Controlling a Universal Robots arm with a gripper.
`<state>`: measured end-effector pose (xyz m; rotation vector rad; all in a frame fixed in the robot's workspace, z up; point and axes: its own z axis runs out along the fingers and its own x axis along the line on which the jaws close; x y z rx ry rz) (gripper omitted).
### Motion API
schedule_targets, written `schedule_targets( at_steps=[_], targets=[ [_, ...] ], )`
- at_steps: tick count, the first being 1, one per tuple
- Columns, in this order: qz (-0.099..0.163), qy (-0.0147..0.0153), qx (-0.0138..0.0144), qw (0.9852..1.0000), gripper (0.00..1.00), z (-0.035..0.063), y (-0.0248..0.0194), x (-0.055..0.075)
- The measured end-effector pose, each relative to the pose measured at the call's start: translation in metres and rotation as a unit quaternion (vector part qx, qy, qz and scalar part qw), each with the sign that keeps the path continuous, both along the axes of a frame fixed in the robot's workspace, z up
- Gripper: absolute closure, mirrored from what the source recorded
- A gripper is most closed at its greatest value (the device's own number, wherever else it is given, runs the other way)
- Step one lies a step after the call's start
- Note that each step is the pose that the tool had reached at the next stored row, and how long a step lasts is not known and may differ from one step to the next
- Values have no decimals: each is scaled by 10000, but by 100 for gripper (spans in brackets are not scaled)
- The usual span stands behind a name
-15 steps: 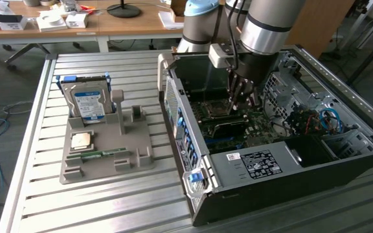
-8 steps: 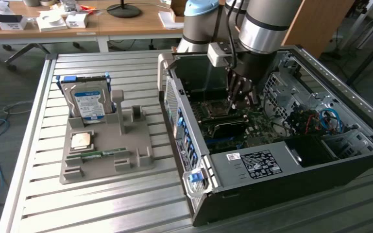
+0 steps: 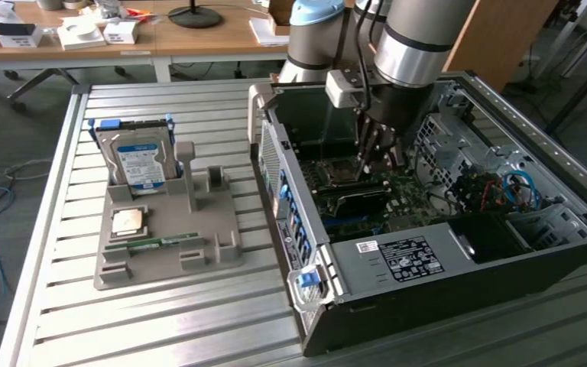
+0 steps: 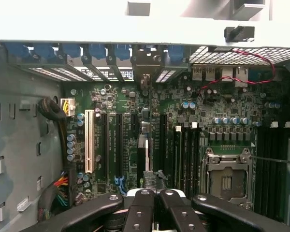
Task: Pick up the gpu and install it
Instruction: 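Press down on the gpu until it lock into place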
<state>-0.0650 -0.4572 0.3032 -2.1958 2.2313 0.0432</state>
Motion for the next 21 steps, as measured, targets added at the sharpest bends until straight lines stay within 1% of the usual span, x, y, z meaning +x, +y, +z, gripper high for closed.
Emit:
schedule_targets(
  at_steps=[5, 8, 10, 15, 21],
  targets=[
    [0, 0, 0, 10000, 89, -46, 0, -1],
    [-2, 0, -1, 10000, 89, -54, 0, -6],
    [0, 0, 1, 10000, 89, -58, 0, -27],
    [-1, -2, 1, 10000, 89, -64, 2, -125],
    [0, -1, 0, 10000, 89, -111, 2, -134]
  ],
)
